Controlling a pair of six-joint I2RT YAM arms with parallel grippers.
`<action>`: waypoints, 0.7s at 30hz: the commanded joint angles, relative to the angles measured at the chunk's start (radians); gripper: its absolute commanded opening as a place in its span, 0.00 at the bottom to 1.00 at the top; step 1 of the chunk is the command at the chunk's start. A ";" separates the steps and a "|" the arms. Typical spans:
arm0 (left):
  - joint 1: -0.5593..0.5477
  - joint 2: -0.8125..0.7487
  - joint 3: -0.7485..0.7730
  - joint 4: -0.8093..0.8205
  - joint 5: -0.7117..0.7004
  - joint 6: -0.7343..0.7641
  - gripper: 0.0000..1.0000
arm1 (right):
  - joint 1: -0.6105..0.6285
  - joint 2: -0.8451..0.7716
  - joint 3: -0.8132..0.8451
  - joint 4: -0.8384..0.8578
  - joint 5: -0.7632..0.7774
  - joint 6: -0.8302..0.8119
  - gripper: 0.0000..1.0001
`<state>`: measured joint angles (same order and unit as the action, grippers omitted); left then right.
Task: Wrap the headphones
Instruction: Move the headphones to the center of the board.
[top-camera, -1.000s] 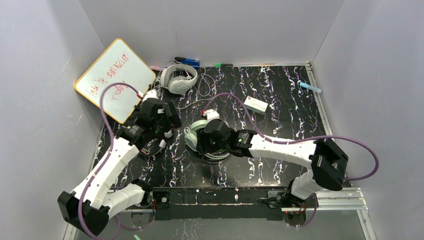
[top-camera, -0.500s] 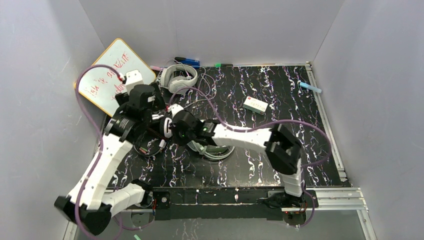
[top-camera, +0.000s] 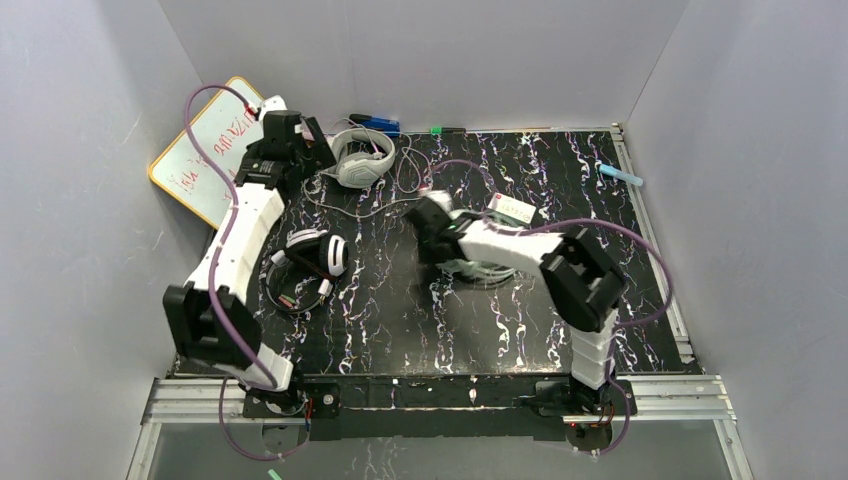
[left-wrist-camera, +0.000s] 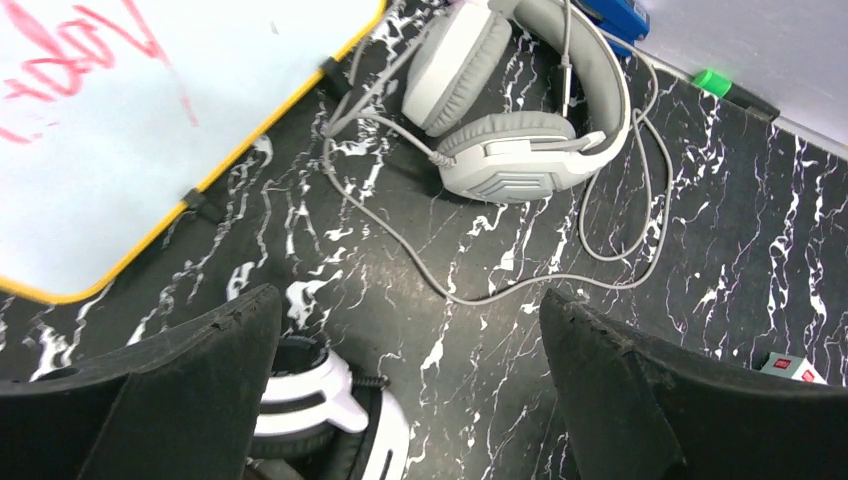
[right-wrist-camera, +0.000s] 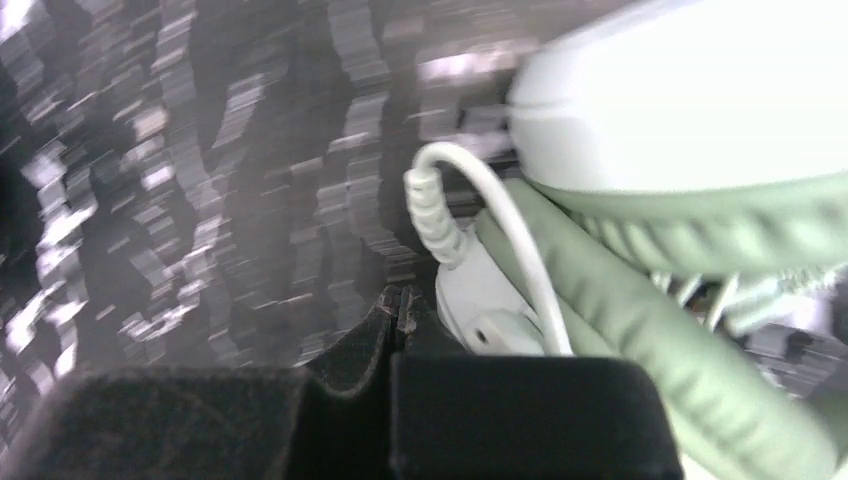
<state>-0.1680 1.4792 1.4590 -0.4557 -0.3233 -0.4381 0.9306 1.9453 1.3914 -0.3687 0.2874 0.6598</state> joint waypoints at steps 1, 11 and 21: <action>0.019 0.108 0.080 0.061 0.128 0.032 0.98 | -0.151 -0.171 -0.153 -0.026 0.116 0.084 0.01; 0.050 0.431 0.283 0.094 0.205 0.184 0.98 | -0.225 -0.471 -0.302 0.124 -0.085 -0.151 0.15; 0.050 0.790 0.582 0.088 0.138 0.269 0.98 | -0.225 -0.722 -0.373 0.156 -0.183 -0.208 0.75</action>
<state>-0.1242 2.2066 1.9354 -0.3519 -0.1734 -0.2146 0.7071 1.2827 1.0367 -0.2428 0.1417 0.4915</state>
